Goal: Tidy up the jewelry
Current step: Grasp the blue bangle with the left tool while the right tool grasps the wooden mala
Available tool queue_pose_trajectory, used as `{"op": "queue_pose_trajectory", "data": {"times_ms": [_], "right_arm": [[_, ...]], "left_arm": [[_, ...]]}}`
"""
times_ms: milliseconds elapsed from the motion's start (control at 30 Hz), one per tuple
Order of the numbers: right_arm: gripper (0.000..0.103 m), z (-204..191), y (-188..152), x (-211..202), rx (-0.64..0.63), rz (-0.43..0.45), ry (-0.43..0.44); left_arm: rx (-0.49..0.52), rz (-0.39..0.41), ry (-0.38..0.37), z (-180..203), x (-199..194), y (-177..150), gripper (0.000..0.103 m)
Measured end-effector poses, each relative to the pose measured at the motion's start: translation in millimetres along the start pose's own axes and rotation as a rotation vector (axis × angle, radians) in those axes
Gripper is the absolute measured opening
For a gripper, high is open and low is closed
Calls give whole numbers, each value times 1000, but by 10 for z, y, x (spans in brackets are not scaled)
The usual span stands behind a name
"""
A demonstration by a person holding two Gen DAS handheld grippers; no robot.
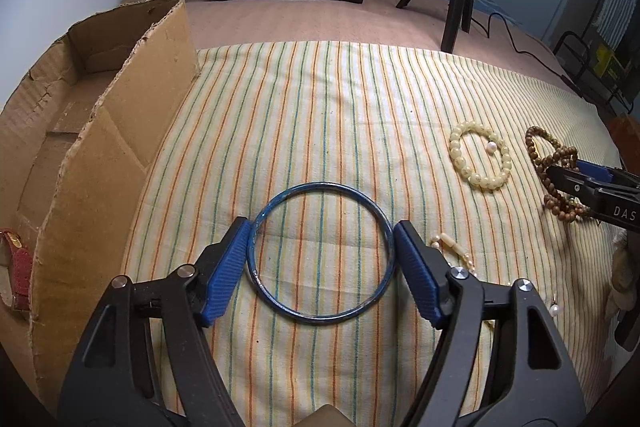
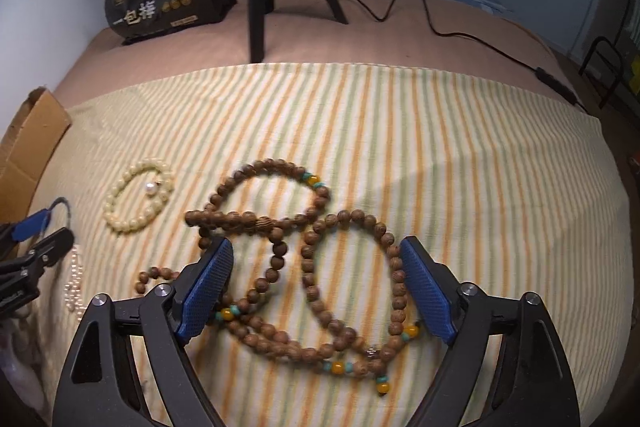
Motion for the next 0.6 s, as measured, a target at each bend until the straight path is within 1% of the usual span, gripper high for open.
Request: {"op": "queue_pose_trajectory", "data": {"times_ms": [33, 133, 300, 367, 433, 600], "right_arm": [[76, -15, 1, -7, 0, 3, 11], [75, -34, -15, -53, 10, 9, 79], [75, -15, -67, -128, 41, -14, 240], [75, -8, -84, -151, 45, -28, 279], [76, -34, -115, -164, 12, -42, 291], [81, -227, -213, -166, -144, -54, 230]], "left_arm": [[0, 0, -1, -2, 0, 0, 74], [1, 3, -2, -3, 1, -3, 74], [4, 4, -4, -3, -5, -9, 74], [6, 4, -4, -5, -8, -8, 74], [6, 3, -2, -1, -7, -4, 74], [8, 2, 1, 6, -10, -5, 74]]}}
Point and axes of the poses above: each gripper's, at about its wrist camera, not at the fingertips, and x roughly the way its jaws point, z to its right, y to its top, the point moved 3 cm from there along x, roughly the way its jaws point, and after that the axes turned 1 degree about x, right-handed, at the moved point
